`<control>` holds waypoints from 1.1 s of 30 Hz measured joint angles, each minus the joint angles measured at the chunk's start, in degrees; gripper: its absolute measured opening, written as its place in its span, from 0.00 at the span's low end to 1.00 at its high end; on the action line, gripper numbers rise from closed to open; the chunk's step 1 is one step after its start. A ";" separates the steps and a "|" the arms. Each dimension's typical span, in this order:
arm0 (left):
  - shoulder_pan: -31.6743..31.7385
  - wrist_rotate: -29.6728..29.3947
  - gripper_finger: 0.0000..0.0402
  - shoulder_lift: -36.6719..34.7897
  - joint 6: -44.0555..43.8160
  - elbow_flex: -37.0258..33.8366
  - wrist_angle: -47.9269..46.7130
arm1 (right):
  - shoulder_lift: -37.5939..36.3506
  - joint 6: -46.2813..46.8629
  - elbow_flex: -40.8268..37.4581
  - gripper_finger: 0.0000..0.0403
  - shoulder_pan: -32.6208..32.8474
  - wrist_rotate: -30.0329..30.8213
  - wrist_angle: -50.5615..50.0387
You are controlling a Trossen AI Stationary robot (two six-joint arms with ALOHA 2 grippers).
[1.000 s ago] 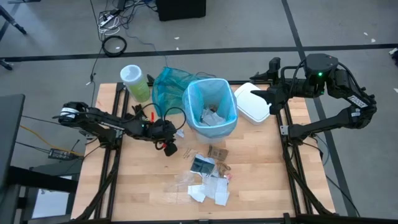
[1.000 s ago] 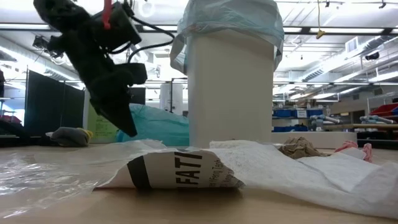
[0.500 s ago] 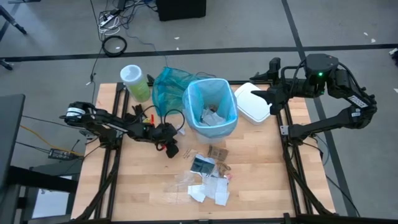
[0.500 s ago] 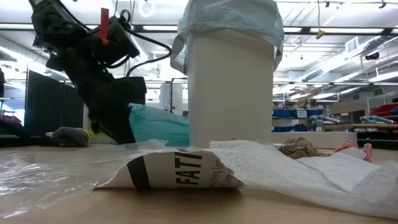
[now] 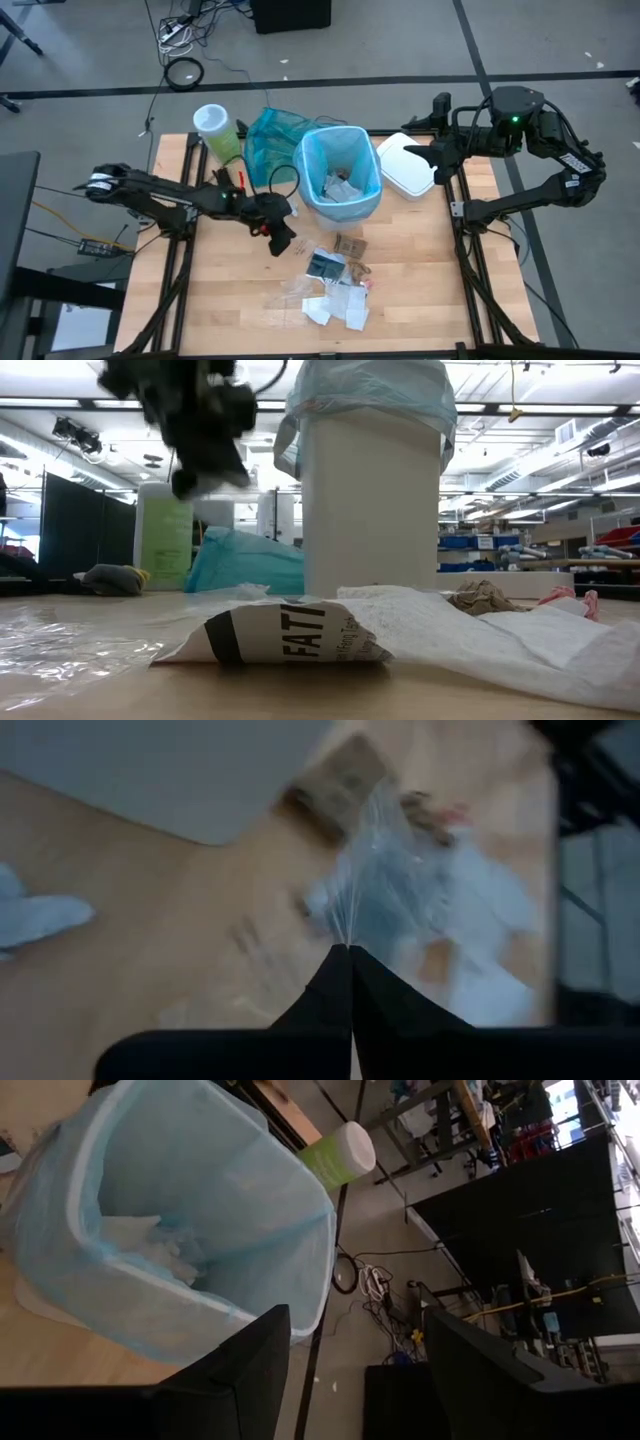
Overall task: Place trash/remove bag and relplace
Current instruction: Put the clear plastic into the white trash bin
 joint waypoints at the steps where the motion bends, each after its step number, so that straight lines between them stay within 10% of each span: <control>1: -0.13 1.09 0.00 -0.84 0.35 1.89 -3.56 | 0.00 0.00 0.00 0.53 0.00 0.01 0.00; 9: -1.13 3.81 0.00 -7.25 5.35 18.76 -23.07 | 0.00 -0.73 0.00 0.53 -0.01 0.01 -0.13; 16: -0.43 -17.18 0.01 -7.93 16.29 31.76 -18.37 | 0.00 -2.10 0.00 0.53 -0.02 0.50 -0.92; 33: 6.98 -24.11 0.08 3.02 33.94 33.23 -1.24 | 0.00 -2.10 0.00 0.53 -0.02 0.63 -1.83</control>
